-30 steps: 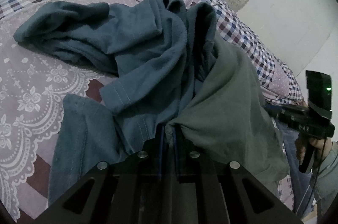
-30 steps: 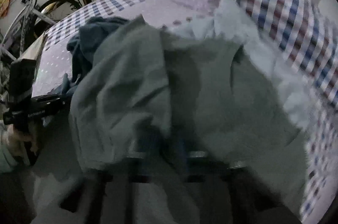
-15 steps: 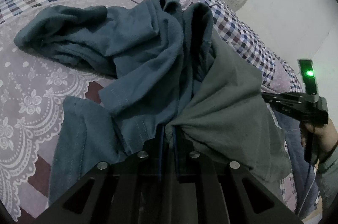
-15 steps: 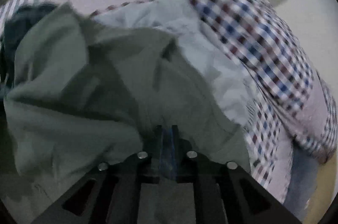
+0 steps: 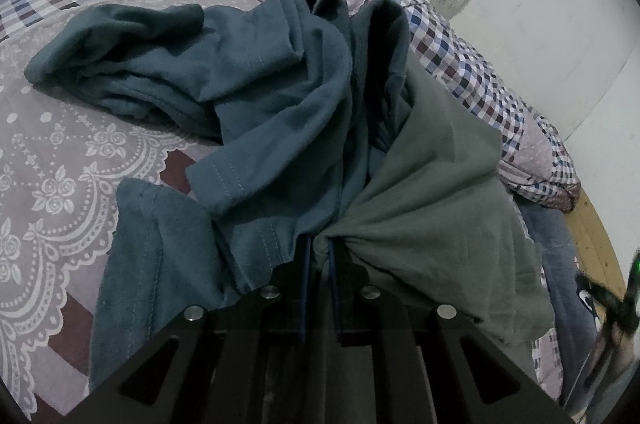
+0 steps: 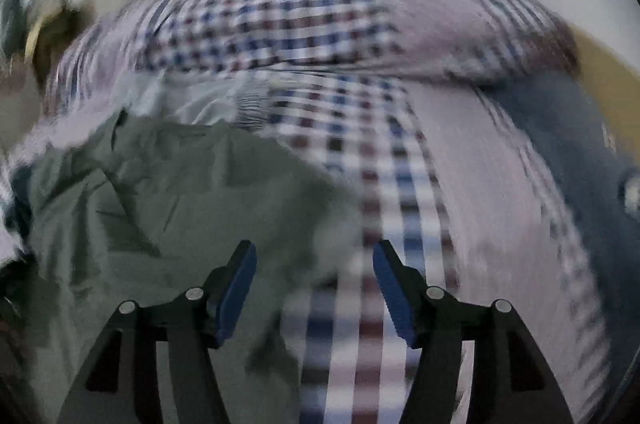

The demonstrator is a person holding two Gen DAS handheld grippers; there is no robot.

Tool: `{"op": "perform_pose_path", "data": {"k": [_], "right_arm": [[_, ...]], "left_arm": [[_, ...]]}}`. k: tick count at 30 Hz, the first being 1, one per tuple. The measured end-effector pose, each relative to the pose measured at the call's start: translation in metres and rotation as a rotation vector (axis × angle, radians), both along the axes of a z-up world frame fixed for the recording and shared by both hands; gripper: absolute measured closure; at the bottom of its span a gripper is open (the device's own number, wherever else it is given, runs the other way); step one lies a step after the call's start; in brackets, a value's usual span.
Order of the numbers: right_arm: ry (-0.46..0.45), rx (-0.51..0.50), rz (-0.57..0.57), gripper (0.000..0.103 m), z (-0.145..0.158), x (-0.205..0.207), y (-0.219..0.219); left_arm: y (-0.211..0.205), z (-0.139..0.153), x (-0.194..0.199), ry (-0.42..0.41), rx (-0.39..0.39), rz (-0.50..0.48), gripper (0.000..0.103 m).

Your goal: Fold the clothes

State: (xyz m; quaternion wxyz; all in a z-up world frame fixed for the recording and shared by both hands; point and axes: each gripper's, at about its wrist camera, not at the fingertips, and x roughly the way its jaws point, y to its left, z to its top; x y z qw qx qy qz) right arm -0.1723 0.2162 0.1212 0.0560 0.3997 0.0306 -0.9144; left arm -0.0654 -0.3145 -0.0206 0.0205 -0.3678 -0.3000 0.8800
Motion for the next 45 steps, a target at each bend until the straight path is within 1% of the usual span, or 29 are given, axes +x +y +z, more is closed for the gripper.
{"op": "perform_pose_path", "data": {"k": [3, 5, 7, 9, 11, 12, 13, 14, 15, 17, 18, 20, 22, 24, 26, 27, 28, 29, 30, 31, 32, 33, 35, 37, 38, 40, 42, 44, 45], "right_arm": [[0.018, -0.125, -0.019, 0.038, -0.008, 0.041, 0.026], [0.006, -0.144, 0.001, 0.038, -0.015, 0.043, 0.030], [-0.012, -0.161, 0.036, 0.038, -0.022, 0.036, 0.025], [-0.048, -0.193, 0.100, 0.039, -0.027, 0.022, 0.015], [-0.098, -0.189, 0.122, 0.039, -0.039, 0.002, 0.006], [-0.122, -0.182, 0.127, 0.041, -0.047, -0.007, 0.002], [-0.153, -0.171, 0.138, 0.066, -0.056, -0.018, -0.004], [-0.174, -0.149, 0.159, 0.099, -0.062, -0.024, -0.011], [-0.179, -0.117, 0.184, 0.102, -0.064, -0.027, -0.020], [-0.076, -0.046, 0.261, 0.102, -0.048, -0.014, -0.039], [0.003, -0.020, 0.274, 0.102, -0.035, -0.004, -0.044], [0.181, -0.031, 0.229, 0.102, -0.009, 0.016, -0.039], [0.295, -0.067, 0.156, 0.102, 0.001, 0.022, -0.028], [0.278, -0.076, 0.111, 0.102, -0.010, 0.004, -0.024], [0.172, -0.044, 0.100, 0.102, -0.033, -0.027, -0.030], [0.099, -0.007, 0.094, 0.101, -0.047, -0.045, -0.035], [0.032, 0.025, 0.088, 0.098, -0.061, -0.059, -0.038], [-0.006, 0.051, 0.082, 0.090, -0.069, -0.067, -0.040], [-0.040, 0.077, 0.075, 0.086, -0.077, -0.073, -0.041], [-0.030, 0.075, 0.048, 0.072, -0.073, -0.069, -0.039], [-0.014, 0.069, 0.018, 0.056, -0.068, -0.064, -0.036], [0.002, 0.063, -0.013, 0.051, -0.063, -0.059, -0.032], [0.029, -0.018, -0.040, 0.047, -0.052, -0.034, -0.019], [0.057, -0.069, -0.056, 0.046, -0.042, 0.003, -0.005], [0.071, -0.094, -0.064, 0.044, -0.037, 0.021, 0.002], [0.100, -0.132, -0.055, 0.039, -0.029, 0.074, 0.014], [0.125, -0.145, -0.053, 0.034, -0.024, 0.125, 0.021], [0.142, -0.140, -0.061, 0.031, -0.026, 0.181, 0.031], [0.147, -0.131, -0.068, 0.030, -0.028, 0.205, 0.032]], "left_arm": [[0.002, 0.001, -0.001, 0.001, 0.002, -0.003, 0.092], [0.002, 0.000, -0.001, 0.002, 0.003, -0.004, 0.091], [0.002, 0.000, -0.002, 0.004, 0.002, -0.003, 0.091], [0.003, -0.001, -0.002, 0.004, -0.003, -0.003, 0.091], [0.005, -0.001, -0.004, 0.001, -0.015, -0.002, 0.091], [0.007, -0.001, -0.004, 0.000, -0.021, -0.001, 0.091], [0.007, -0.001, -0.005, 0.000, -0.024, -0.001, 0.091], [0.008, -0.002, -0.006, 0.001, -0.024, 0.000, 0.091], [0.008, -0.002, -0.006, 0.002, -0.023, 0.000, 0.091], [0.008, -0.004, -0.006, 0.002, -0.021, 0.003, 0.090], [0.009, -0.004, -0.007, 0.003, -0.024, 0.005, 0.090], [0.012, -0.003, -0.008, 0.003, -0.036, 0.006, 0.090], [0.017, -0.002, -0.009, 0.005, -0.049, 0.009, 0.090], [0.019, -0.002, -0.010, 0.006, -0.058, 0.010, 0.090], [0.020, -0.002, -0.011, 0.006, -0.059, 0.009, 0.090], [0.020, -0.002, -0.012, 0.007, -0.056, 0.009, 0.090], [0.020, -0.002, -0.012, 0.006, -0.055, 0.008, 0.090], [0.021, -0.002, -0.013, 0.006, -0.053, 0.007, 0.090], [0.020, -0.003, -0.014, 0.005, -0.048, 0.005, 0.090], [0.020, -0.003, -0.015, 0.003, -0.043, 0.003, 0.090], [0.020, -0.004, -0.016, 0.002, -0.038, 0.002, 0.090], [0.020, -0.004, -0.017, 0.001, -0.035, 0.000, 0.090], [0.021, -0.003, -0.015, -0.001, -0.037, -0.003, 0.090], [0.022, -0.002, -0.015, -0.002, -0.035, -0.007, 0.088], [0.021, -0.002, -0.016, -0.003, -0.033, -0.008, 0.086], [0.017, -0.002, -0.019, -0.007, -0.020, -0.014, 0.084], [0.017, 0.000, -0.021, -0.011, -0.012, -0.027, 0.077], [0.020, 0.004, -0.020, -0.012, -0.019, -0.051, 0.058], [0.024, 0.008, -0.016, -0.017, -0.040, -0.062, 0.053]]}}
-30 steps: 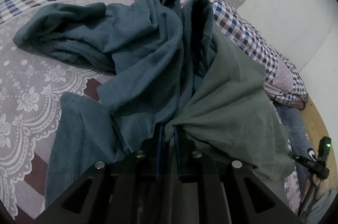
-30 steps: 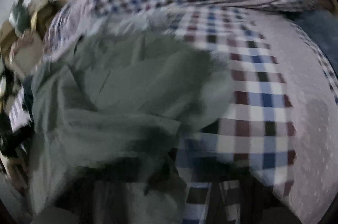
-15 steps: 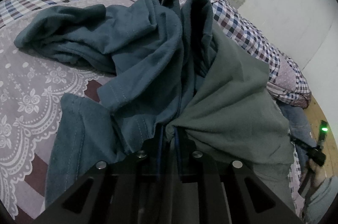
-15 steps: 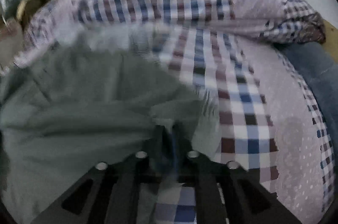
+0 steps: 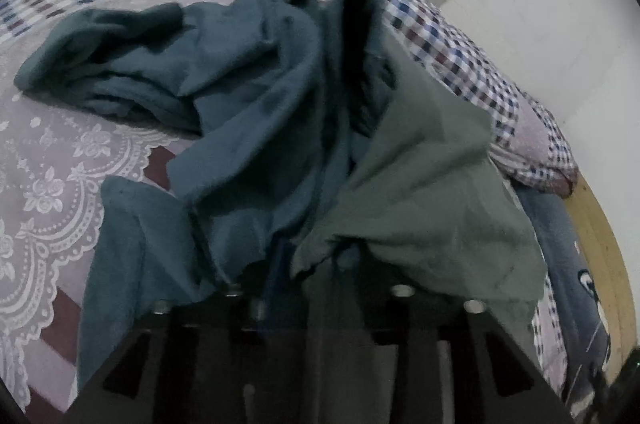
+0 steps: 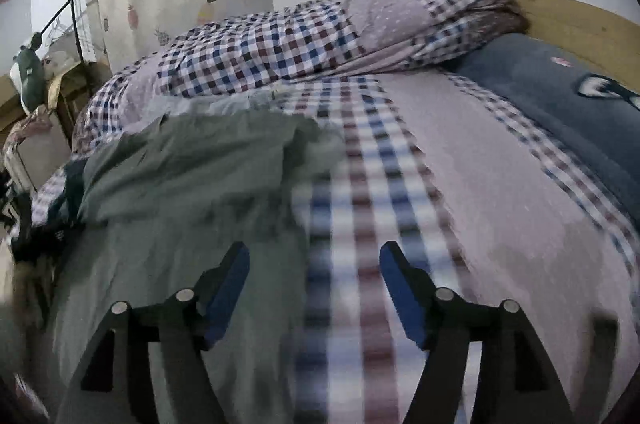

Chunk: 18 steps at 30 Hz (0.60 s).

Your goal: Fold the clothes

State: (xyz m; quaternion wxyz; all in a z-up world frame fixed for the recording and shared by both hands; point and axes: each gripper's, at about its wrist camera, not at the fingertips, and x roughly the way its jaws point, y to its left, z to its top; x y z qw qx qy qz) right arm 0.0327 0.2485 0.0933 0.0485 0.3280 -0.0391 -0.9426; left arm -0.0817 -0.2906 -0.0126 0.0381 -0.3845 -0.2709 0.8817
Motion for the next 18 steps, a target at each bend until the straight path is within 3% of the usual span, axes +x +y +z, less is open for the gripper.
{"op": "perform_pose_path", "data": {"k": [2, 5, 9, 14, 18], "right_arm": [[0.013, 0.019, -0.014, 0.028, -0.004, 0.045, 0.003], [0.052, 0.044, -0.021, 0.023, -0.007, 0.101, 0.004], [0.042, 0.046, -0.007, 0.023, -0.019, 0.129, -0.007], [0.054, 0.041, 0.056, 0.023, -0.025, 0.142, -0.028], [0.082, 0.036, 0.116, 0.023, -0.021, 0.153, -0.043]], "left_arm": [[0.008, 0.008, 0.009, -0.007, -0.044, -0.020, 0.035], [0.021, 0.021, 0.038, -0.010, -0.131, -0.030, 0.019], [0.030, 0.033, 0.080, -0.041, -0.192, -0.047, 0.018], [0.025, 0.048, 0.148, -0.091, -0.255, 0.018, 0.018], [-0.006, 0.052, 0.206, -0.128, -0.192, 0.104, 0.018]]}}
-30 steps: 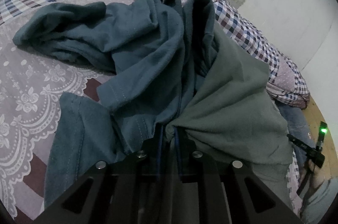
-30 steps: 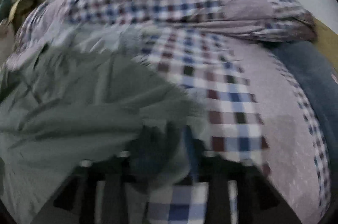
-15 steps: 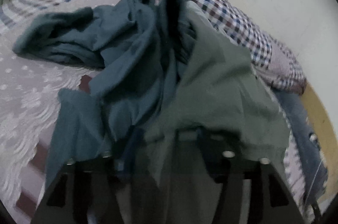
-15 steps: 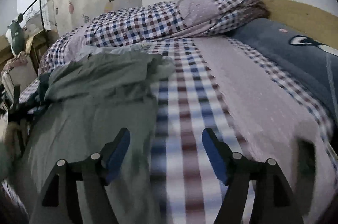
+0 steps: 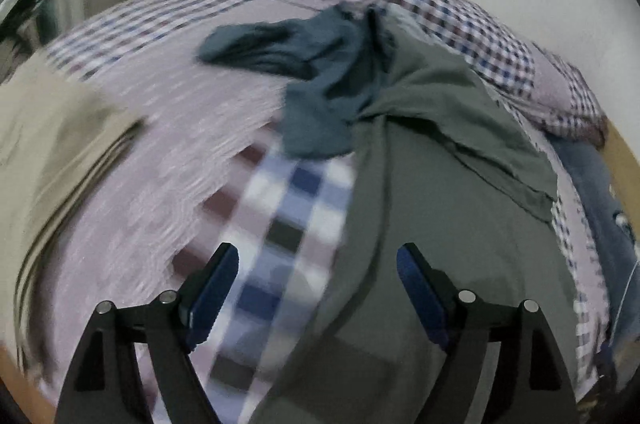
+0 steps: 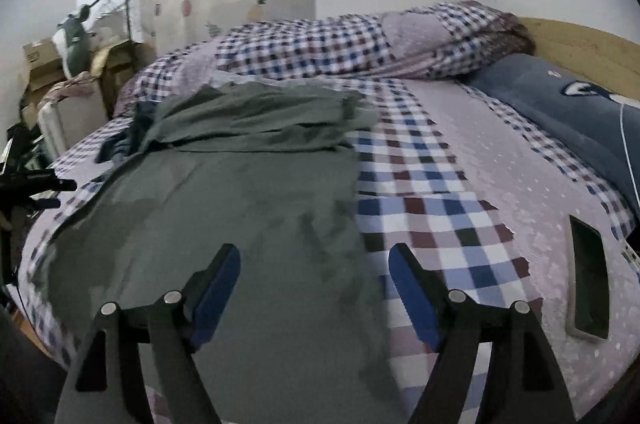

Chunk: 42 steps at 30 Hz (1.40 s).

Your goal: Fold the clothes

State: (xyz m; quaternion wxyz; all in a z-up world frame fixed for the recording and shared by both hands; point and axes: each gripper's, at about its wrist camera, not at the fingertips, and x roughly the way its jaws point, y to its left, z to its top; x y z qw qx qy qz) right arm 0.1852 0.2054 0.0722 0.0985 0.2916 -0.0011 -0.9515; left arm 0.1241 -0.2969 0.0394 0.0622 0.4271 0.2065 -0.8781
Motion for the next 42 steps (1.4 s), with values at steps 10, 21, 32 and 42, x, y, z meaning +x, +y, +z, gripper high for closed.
{"op": "perform_pose_path", "data": {"k": [10, 21, 32, 42], "right_arm": [[0.023, -0.039, 0.056, 0.021, 0.007, 0.016, -0.016], [0.039, -0.019, 0.138, 0.021, 0.009, 0.025, -0.037], [0.031, 0.048, 0.273, 0.020, -0.002, 0.035, -0.069], [0.042, 0.184, 0.445, 0.020, -0.027, 0.049, -0.126]], "left_arm": [[-0.027, -0.011, 0.083, -0.068, 0.084, 0.089, 0.018], [-0.007, -0.056, 0.127, -0.153, 0.258, 0.033, 0.018], [-0.007, -0.059, 0.129, -0.012, 0.547, 0.068, 0.018], [-0.010, -0.055, 0.125, 0.091, 0.687, 0.062, 0.018]]}}
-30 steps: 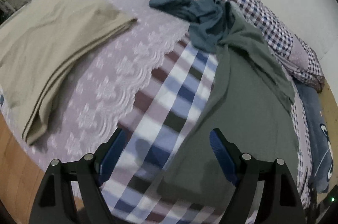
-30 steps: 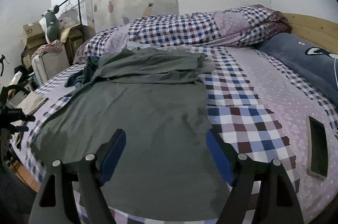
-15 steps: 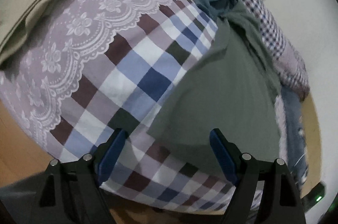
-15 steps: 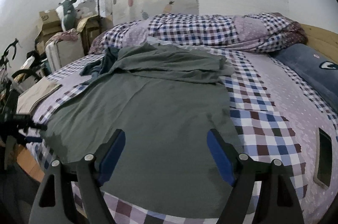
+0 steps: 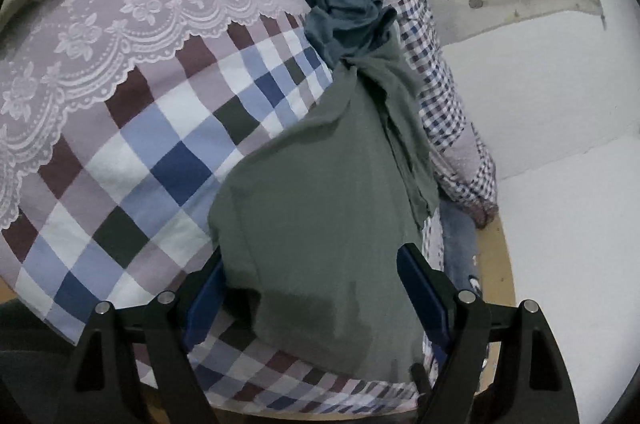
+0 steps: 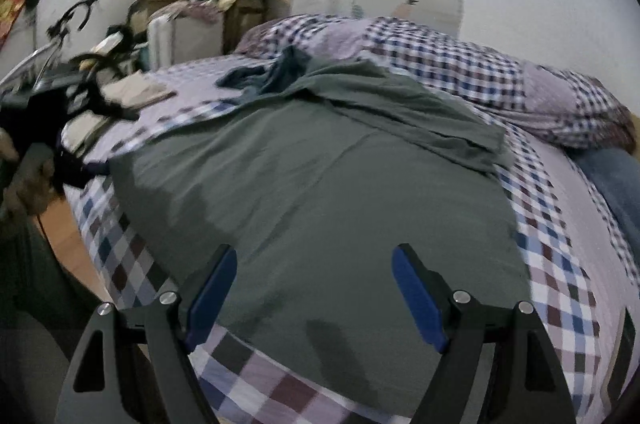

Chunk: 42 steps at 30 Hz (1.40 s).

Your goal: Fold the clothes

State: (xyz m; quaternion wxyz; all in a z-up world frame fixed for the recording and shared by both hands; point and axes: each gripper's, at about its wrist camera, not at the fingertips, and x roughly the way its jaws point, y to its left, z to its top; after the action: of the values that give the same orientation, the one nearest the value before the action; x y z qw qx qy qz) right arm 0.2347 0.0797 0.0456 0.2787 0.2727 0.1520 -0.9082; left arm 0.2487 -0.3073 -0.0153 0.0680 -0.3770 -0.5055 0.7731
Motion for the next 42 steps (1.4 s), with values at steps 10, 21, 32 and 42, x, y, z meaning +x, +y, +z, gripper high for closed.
{"op": "perform_pose_path", "data": {"k": [10, 21, 32, 42], "right_arm": [[-0.023, 0.008, 0.066, 0.020, -0.011, -0.003, -0.021], [0.129, 0.118, 0.163, 0.020, -0.012, 0.024, -0.052], [0.144, 0.052, 0.274, 0.020, -0.026, 0.042, -0.135], [0.034, 0.012, 0.343, 0.020, -0.037, 0.049, -0.180]], "left_arm": [[-0.021, -0.021, 0.011, -0.128, -0.050, 0.114, 0.041], [-0.010, -0.006, 0.005, -0.049, 0.006, 0.062, 0.084], [-0.007, -0.002, -0.001, -0.081, -0.070, 0.036, 0.083], [-0.016, -0.012, 0.004, -0.140, -0.102, 0.036, 0.085]]}}
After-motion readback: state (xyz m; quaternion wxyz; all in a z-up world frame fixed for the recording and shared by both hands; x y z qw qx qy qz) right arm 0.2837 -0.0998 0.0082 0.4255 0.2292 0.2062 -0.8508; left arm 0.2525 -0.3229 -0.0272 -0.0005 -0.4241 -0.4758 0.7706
